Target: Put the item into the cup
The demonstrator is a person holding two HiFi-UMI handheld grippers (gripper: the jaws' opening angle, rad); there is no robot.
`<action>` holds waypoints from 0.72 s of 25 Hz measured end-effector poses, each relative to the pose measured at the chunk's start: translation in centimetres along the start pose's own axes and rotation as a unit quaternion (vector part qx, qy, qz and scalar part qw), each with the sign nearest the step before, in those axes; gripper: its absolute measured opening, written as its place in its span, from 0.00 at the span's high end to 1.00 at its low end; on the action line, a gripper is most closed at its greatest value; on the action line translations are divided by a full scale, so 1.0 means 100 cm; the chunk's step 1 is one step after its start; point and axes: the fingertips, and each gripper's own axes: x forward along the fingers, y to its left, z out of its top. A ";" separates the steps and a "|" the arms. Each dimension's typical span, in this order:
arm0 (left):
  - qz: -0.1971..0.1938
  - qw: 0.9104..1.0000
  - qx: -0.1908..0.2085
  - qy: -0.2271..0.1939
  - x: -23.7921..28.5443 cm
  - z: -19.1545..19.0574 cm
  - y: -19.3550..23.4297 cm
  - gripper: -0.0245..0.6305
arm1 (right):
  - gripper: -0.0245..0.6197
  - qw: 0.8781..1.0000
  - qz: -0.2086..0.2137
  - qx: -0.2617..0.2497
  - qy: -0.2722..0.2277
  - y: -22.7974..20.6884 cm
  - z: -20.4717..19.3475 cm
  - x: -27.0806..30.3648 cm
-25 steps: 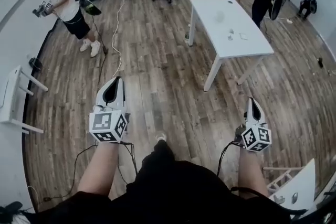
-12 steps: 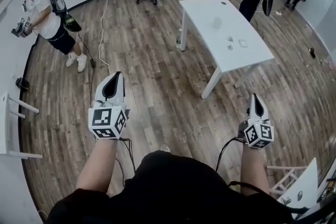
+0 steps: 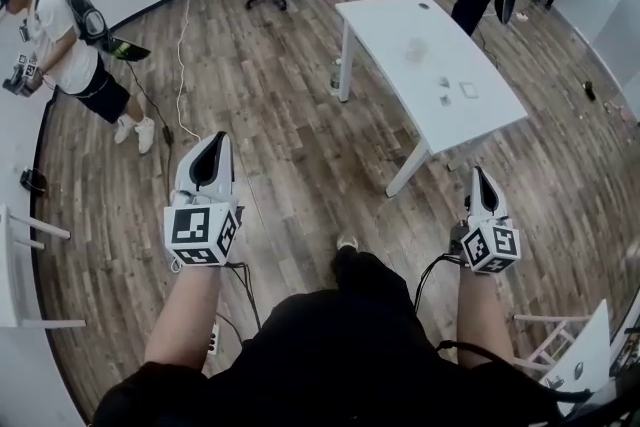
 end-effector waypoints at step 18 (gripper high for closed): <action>0.043 0.998 -0.002 0.042 0.178 -0.013 0.089 0.95 | 0.96 1.000 0.030 -0.007 0.000 -0.017 -0.006 0.237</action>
